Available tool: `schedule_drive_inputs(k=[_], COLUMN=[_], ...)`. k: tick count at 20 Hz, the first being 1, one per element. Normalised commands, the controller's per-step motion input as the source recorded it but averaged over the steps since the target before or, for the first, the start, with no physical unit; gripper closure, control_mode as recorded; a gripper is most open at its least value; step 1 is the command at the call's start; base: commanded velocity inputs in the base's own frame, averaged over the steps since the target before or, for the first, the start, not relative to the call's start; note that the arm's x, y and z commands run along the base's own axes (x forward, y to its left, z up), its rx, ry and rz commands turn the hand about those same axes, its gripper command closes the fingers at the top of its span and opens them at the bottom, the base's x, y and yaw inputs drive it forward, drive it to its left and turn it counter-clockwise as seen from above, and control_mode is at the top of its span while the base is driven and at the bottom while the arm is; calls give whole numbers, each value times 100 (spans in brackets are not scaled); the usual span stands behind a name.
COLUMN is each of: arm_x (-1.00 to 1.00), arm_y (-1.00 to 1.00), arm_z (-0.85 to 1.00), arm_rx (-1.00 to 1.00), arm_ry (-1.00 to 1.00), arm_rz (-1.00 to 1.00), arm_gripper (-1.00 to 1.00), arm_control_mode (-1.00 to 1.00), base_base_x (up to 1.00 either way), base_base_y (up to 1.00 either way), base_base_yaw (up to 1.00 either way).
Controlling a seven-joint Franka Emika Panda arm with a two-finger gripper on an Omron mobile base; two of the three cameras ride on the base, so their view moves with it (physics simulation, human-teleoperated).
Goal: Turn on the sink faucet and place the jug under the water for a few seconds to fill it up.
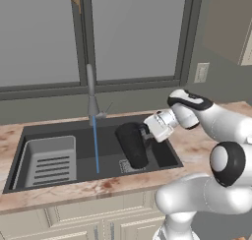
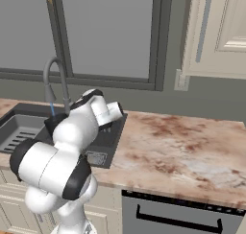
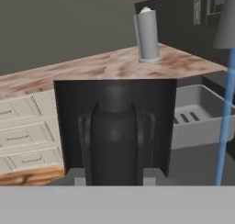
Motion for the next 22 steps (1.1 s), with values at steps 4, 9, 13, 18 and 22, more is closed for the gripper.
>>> schedule_drive_inputs(k=[4, 9, 13, 18, 22], arm_x=[22, 26, 36, 36, 36], arm_y=[28, 32, 28, 18, 18], arm_z=[-19, -9, -7, -7, -13], arm_rx=[0, 0, 0, 0, 0], arm_ry=[0, 0, 0, 0, 0], arm_rz=[3, 2, 1, 1, 0], arm_gripper=[100, 100, 100, 100, 100], arm_control_mode=[-100, -100, -100, -100, -100], base_base_x=[0, 0, 0, 0, 0], base_base_y=[0, 0, 0, 0, 0], base_base_yaw=[0, 0, 0, 0, 0])
